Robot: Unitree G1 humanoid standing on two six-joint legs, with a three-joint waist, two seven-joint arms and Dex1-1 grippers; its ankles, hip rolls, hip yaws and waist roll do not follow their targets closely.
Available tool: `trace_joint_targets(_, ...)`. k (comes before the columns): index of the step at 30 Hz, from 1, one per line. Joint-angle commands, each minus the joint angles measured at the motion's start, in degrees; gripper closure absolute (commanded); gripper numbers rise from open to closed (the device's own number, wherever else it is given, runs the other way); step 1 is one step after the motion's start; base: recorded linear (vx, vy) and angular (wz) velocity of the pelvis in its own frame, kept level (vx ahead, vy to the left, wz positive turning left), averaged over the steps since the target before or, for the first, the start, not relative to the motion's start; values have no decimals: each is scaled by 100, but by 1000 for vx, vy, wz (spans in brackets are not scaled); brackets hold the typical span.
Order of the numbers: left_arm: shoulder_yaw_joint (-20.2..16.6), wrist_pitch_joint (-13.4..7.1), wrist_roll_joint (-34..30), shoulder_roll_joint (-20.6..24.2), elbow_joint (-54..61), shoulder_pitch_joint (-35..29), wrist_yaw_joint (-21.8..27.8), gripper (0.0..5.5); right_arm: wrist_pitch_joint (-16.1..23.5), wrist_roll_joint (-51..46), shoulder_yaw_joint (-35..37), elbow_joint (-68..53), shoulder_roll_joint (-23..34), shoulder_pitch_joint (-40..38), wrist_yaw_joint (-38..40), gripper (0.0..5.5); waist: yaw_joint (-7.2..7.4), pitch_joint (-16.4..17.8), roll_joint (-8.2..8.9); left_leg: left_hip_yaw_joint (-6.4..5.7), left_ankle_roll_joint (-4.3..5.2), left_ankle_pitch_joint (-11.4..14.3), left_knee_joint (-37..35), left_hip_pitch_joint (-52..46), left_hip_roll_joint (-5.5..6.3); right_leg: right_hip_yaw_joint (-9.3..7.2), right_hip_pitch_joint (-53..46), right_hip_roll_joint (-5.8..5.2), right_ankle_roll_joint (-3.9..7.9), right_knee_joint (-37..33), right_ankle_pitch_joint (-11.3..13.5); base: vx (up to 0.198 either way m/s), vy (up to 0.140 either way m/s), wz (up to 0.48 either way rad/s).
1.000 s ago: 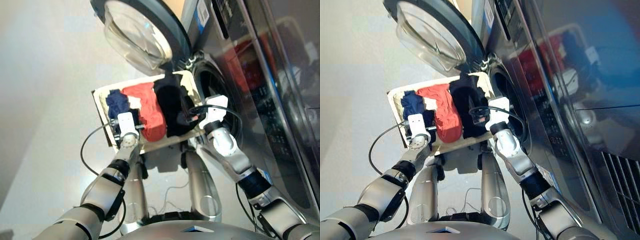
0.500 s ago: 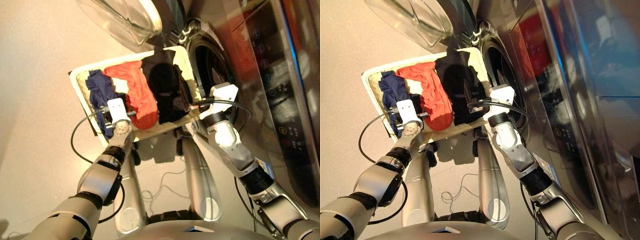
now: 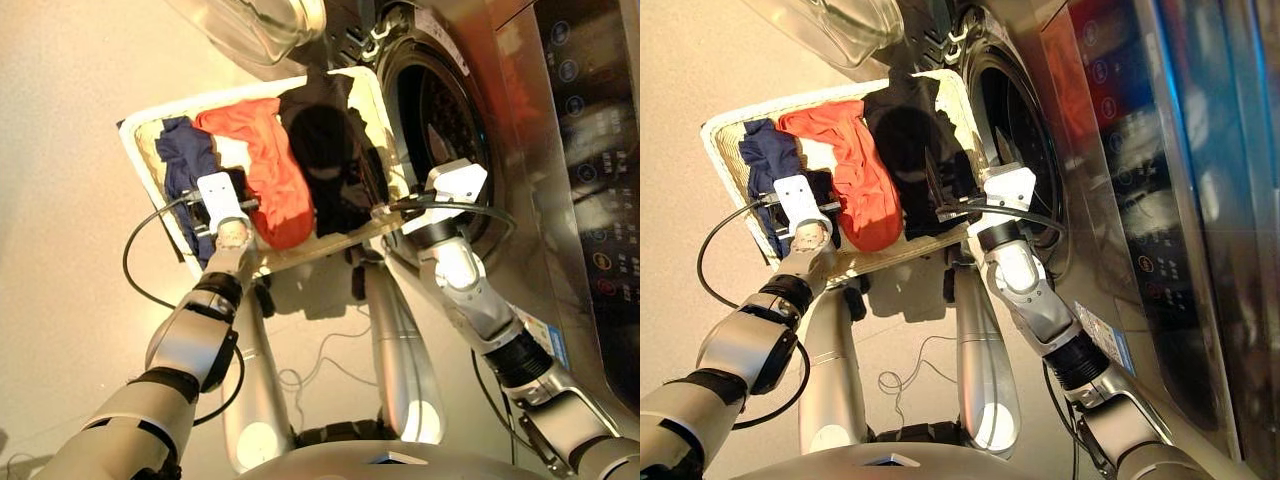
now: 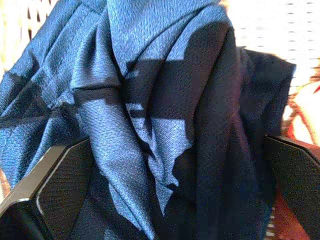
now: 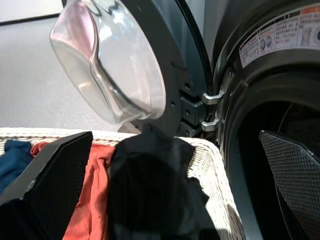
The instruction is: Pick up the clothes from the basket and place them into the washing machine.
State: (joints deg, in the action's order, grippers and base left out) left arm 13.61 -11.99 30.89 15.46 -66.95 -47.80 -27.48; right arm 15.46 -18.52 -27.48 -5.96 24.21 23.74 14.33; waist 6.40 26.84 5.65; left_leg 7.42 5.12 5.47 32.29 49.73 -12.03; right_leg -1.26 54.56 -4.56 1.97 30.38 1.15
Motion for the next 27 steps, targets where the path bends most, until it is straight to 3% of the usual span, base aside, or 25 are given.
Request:
trace_joint_targets(1,-84,-93,-66,238,-320,-6,-189,0,530,-175,6,-702,-24,-72,-20,0,29,-370,58,-499,155,-55,240,274,-151,314,-34,-240,597,298,-331,0,0,0)
trace_joint_targets(6,-70,-94,-118,336,-326,-15,-173,0,546,-145,31,-710,14,-70,-35,0,34,-410,62,-508,143,-69,255,376,-141,311,50,-253,598,291,-306,0,0,0)
trace_joint_targets(8,-63,-91,-127,351,-344,-34,-192,280,555,-141,25,-715,29,-83,-43,0,36,-427,64,-515,140,-75,239,385,-140,328,69,-256,596,277,-303,0,0,0)
trace_joint_targets(10,-60,-81,-140,356,-343,-32,-187,358,549,-147,18,-736,52,-86,-66,0,33,-444,57,-517,142,-80,236,401,-139,345,95,-257,593,272,-299,0,0,0)
trace_joint_targets(11,-70,-79,-133,352,-348,-24,-183,485,545,-152,26,-743,68,-87,-71,0,31,-453,54,-518,142,-80,241,409,-139,348,101,-260,593,266,-296,0,0,0)
trace_joint_targets(13,-80,-69,-102,333,-382,-13,-163,550,545,-167,41,-743,96,-92,-77,0,27,-465,50,-512,141,-86,236,413,-140,367,120,-255,593,264,-289,0,0,0)
trace_joint_targets(27,-11,-87,-73,194,-281,39,-103,550,506,-408,49,-715,97,-148,-191,0,26,-572,5,-469,135,-146,64,354,-120,428,72,-247,609,82,-219,0,0,0)
